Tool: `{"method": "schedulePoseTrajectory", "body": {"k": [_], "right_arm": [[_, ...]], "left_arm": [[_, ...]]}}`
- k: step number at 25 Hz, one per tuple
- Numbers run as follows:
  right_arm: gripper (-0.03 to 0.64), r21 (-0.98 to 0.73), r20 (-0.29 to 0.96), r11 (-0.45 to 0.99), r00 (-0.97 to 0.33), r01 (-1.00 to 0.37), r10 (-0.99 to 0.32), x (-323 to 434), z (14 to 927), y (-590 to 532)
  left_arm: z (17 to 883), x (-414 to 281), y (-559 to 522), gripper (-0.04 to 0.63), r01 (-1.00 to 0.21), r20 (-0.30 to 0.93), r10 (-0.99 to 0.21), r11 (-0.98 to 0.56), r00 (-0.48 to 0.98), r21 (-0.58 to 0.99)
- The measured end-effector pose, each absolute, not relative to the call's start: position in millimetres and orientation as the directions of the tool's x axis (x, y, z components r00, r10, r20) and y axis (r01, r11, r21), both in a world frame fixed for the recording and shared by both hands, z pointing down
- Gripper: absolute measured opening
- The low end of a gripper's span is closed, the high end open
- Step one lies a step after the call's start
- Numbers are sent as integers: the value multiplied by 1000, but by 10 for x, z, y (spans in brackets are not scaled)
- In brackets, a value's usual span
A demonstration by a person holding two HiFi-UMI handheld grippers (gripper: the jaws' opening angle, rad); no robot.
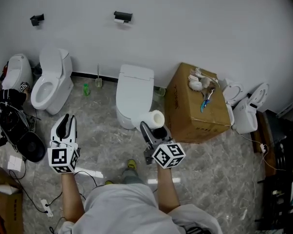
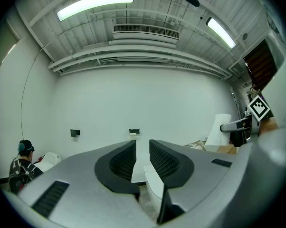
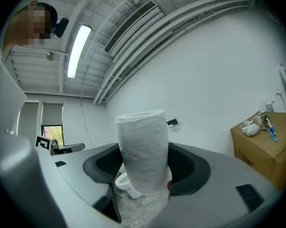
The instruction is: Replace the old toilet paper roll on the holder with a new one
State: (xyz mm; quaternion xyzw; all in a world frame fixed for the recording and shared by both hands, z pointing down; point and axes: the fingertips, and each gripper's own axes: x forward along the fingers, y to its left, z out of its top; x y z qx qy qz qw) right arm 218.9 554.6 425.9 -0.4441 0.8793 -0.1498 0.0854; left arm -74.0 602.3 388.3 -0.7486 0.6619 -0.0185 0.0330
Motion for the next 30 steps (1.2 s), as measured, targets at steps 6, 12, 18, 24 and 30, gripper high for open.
{"method": "schedulePoseTrajectory", "body": {"k": [6,12,18,24,30], "right_arm": [[297,-358,-15,562,-597,-746,-802,2083,4283,5432],[296,-380,-4,557,-601,-738,-799,1990,4341,5302],[296,-400,-6,547,-595,-735,-804,1922,4383,5016],[296,-408,-5,539,-588,-737,-809,1896,4399,4536],[296,-424,9,525,-583,-738,-812,1862,4498,3860]], "left_arm": [[3916,-851,5977,81,-991,-11,-993,-115,116,-67],[3955,-952,5874,81,-991,1,-994,-111,111,-70],[3985,-1041,5596,81,-990,9,-993,-117,117,-78],[3984,-1031,5109,81,-985,24,-990,-142,141,-97],[4080,-1104,4460,81,-986,48,-990,-137,133,-91]]}}
